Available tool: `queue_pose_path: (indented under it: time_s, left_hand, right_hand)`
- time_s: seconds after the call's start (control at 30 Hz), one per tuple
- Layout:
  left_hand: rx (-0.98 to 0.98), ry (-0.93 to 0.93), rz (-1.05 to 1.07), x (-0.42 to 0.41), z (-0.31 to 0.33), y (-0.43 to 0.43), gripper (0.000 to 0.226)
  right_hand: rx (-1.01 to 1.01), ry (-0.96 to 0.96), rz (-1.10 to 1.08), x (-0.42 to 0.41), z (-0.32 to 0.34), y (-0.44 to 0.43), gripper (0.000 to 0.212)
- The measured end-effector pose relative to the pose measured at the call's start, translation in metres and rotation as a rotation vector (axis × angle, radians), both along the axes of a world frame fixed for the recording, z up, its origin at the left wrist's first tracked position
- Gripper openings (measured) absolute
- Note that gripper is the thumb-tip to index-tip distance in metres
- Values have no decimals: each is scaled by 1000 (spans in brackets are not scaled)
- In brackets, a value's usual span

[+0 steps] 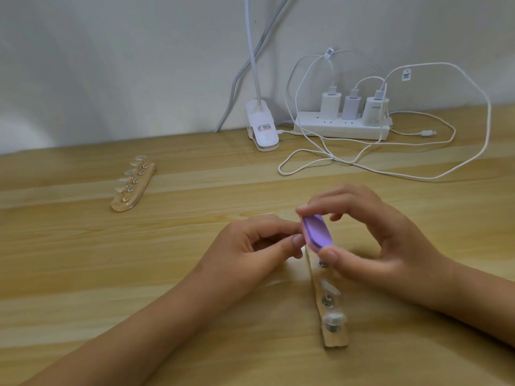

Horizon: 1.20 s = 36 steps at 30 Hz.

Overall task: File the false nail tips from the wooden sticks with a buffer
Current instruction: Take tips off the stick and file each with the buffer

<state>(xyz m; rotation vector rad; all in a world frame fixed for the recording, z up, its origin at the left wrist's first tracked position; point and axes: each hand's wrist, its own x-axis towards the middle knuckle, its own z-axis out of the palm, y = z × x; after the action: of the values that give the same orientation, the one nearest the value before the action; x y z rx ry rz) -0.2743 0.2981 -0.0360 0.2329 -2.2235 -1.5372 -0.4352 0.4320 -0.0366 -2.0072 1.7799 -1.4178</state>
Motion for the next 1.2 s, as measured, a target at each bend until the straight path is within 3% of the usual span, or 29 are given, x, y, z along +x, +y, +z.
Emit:
queue_pose_path:
  time_s: [0.13,0.27,0.37,0.47,0.6,0.7,0.8,0.93,1.03,1.2]
  left_hand:
    - [-93,28,7,1,-1,1,11]
    - [-205,52,10,1,-2,3,10]
    - [-237,74,31,1,-2,3,10]
    - [-267,70,34,1,-3,2,12]
    - [-276,92,72,1,-3,2,11]
    - [-339,108,67,0,-3,3,11]
    - [-342,122,77,0,-4,3,12]
    - [-372,149,58,0,-3,5,11]
    - [-338,150,81,1,-3,4,9]
    - [-296,140,93,0,-4,4,12]
  right_hand:
    - [20,-63,-76,1,3,-1,34]
    - [-45,110,-48,3,2,2,37]
    - [-6,4,-93,3,3,0,37]
    - [-41,128,-52,4,1,0,38]
    - [-17,23,-84,3,3,0,39]
    - [-44,105,-65,4,2,-1,39]
    - [12,-83,-89,1,1,-1,35]
    - [-61,31,-16,2,-1,2,36]
    - [-41,-53,-47,1,0,0,35]
    - [-60,15,-73,1,-1,0,36]
